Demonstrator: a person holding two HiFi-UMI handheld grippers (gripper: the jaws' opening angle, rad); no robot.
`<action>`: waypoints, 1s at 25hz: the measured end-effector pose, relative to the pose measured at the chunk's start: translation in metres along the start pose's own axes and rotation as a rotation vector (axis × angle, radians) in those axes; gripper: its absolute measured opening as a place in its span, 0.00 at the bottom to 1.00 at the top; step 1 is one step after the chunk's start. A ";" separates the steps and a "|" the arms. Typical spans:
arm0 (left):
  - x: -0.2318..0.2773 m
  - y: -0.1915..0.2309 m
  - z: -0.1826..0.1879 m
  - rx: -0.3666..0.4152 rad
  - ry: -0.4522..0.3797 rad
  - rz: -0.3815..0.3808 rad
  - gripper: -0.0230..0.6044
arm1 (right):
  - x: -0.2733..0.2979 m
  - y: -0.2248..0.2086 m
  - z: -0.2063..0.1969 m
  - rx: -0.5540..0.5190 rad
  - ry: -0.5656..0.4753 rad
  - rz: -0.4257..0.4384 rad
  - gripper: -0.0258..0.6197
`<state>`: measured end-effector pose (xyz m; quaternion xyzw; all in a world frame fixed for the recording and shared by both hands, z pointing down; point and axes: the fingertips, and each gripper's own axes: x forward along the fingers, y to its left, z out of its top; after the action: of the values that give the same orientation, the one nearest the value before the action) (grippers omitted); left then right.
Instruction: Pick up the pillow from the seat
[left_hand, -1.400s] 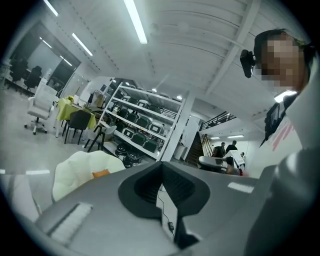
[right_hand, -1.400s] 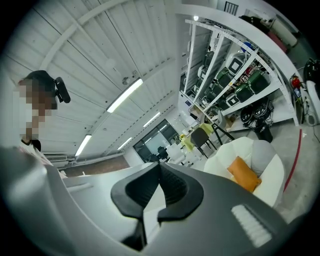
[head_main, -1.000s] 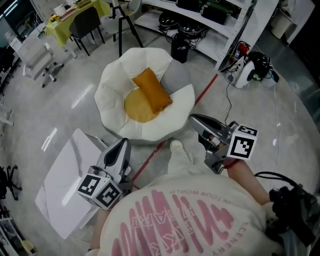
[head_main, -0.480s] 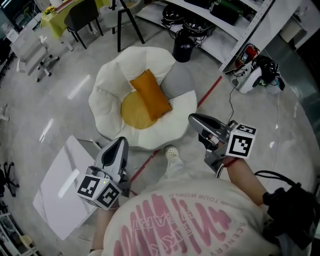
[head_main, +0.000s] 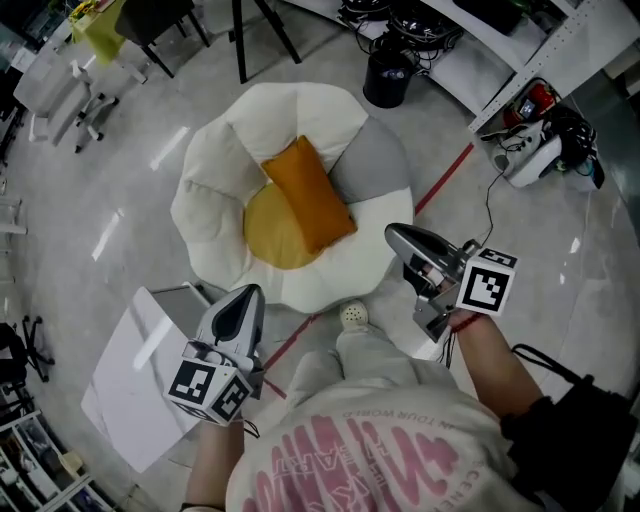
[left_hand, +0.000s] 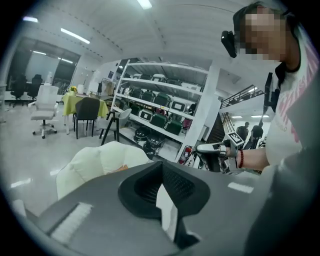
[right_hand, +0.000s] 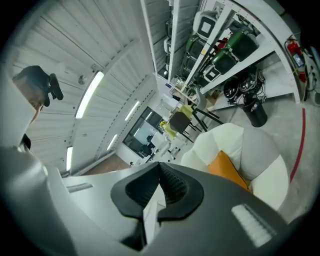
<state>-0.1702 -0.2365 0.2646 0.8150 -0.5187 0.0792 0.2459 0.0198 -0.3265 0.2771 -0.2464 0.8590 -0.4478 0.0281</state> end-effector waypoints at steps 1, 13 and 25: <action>0.010 0.007 -0.002 -0.004 0.020 0.005 0.06 | 0.005 -0.015 0.000 0.019 0.001 -0.008 0.05; 0.137 0.100 -0.060 0.106 0.204 -0.086 0.06 | 0.056 -0.185 -0.078 0.261 0.070 -0.125 0.05; 0.275 0.229 -0.188 0.086 0.275 -0.143 0.06 | 0.108 -0.342 -0.157 0.281 0.045 -0.220 0.08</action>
<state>-0.2256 -0.4455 0.6062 0.8410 -0.4169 0.1945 0.2847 0.0186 -0.4197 0.6572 -0.3226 0.7562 -0.5693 -0.0061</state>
